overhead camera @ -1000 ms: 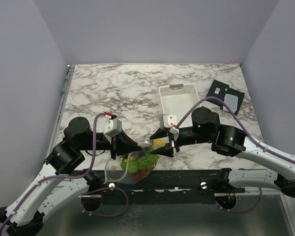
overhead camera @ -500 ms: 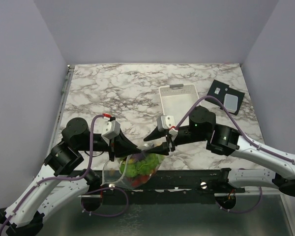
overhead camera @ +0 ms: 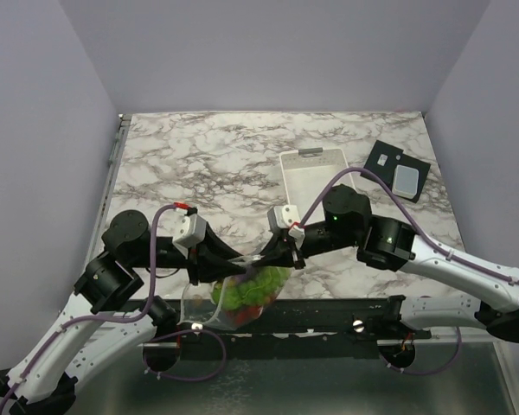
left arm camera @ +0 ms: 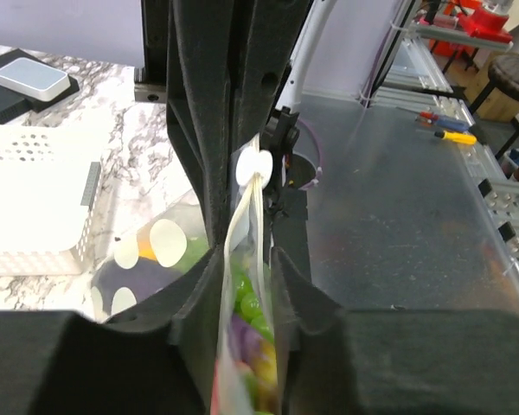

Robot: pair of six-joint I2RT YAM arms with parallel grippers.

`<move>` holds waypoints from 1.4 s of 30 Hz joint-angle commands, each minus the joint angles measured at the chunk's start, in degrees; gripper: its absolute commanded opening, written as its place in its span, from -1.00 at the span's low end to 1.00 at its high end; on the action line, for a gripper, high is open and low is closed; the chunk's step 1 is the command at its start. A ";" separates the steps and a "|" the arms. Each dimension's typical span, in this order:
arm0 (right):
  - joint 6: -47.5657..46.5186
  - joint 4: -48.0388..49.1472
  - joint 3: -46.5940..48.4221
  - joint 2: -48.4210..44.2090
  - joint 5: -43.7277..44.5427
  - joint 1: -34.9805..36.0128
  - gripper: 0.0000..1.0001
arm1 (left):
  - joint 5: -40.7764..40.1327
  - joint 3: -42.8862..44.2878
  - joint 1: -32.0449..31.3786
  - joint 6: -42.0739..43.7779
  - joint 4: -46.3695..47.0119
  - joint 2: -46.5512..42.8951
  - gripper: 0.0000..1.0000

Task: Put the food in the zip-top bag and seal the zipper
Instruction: Zip the zipper food storage bag at the center of the board.

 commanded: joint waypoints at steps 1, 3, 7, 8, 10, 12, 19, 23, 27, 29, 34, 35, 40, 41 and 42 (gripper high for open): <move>1.82 -3.64 4.68 1.31 0.55 0.22 -0.99 | -1.13 2.17 -0.28 0.28 2.43 -1.29 -0.19; 2.67 -4.81 5.82 1.76 0.75 0.20 -0.99 | -1.66 2.43 -0.22 0.38 2.45 -1.19 0.07; 4.05 -7.72 8.01 3.08 1.09 0.27 -0.99 | -3.13 3.27 -0.29 0.75 2.50 -0.49 0.24; 4.39 -8.65 8.72 3.60 1.10 0.23 -0.99 | -3.41 3.51 -0.28 0.82 2.46 -0.17 0.25; 4.84 -10.60 10.02 4.60 1.16 0.26 -0.99 | -4.16 3.89 -0.28 1.07 2.45 0.50 0.27; 5.29 -12.01 10.85 5.50 1.23 0.23 -0.99 | -5.60 4.27 -0.29 1.39 2.46 0.95 0.27; 8.11 -15.94 14.04 8.87 3.28 0.25 -0.99 | -6.64 4.74 -0.29 1.36 2.96 2.54 0.26; 10.25 -16.59 14.79 9.84 5.11 0.27 -0.99 | -6.53 4.40 -0.25 1.54 3.11 2.09 0.23; 13.09 -16.89 15.35 10.01 7.16 0.21 -0.99 | -6.73 3.58 -0.27 1.38 3.05 0.91 0.14; 15.25 -17.17 15.62 10.16 8.53 0.20 -0.99 | -6.88 3.14 -0.29 1.36 3.10 0.31 0.06; 18.18 -17.75 16.76 10.81 9.70 0.23 -0.99 | -7.55 2.21 -0.27 1.29 3.10 -0.13 0.01; 18.59 -17.96 17.06 11.07 9.90 0.21 -0.99 | -7.58 2.19 -0.29 1.22 3.09 0.00 0.01; 20.59 -18.56 18.23 12.52 10.67 0.24 -0.99 | -8.97 2.20 -0.29 1.20 3.07 0.48 -0.01; 20.78 -18.46 18.34 12.68 10.57 0.21 -0.99 | -9.64 2.12 -0.29 1.23 3.09 0.43 -0.02; 20.87 -18.32 18.36 12.80 10.60 0.20 -0.99 | -10.26 2.11 -0.29 1.34 3.04 0.38 -0.01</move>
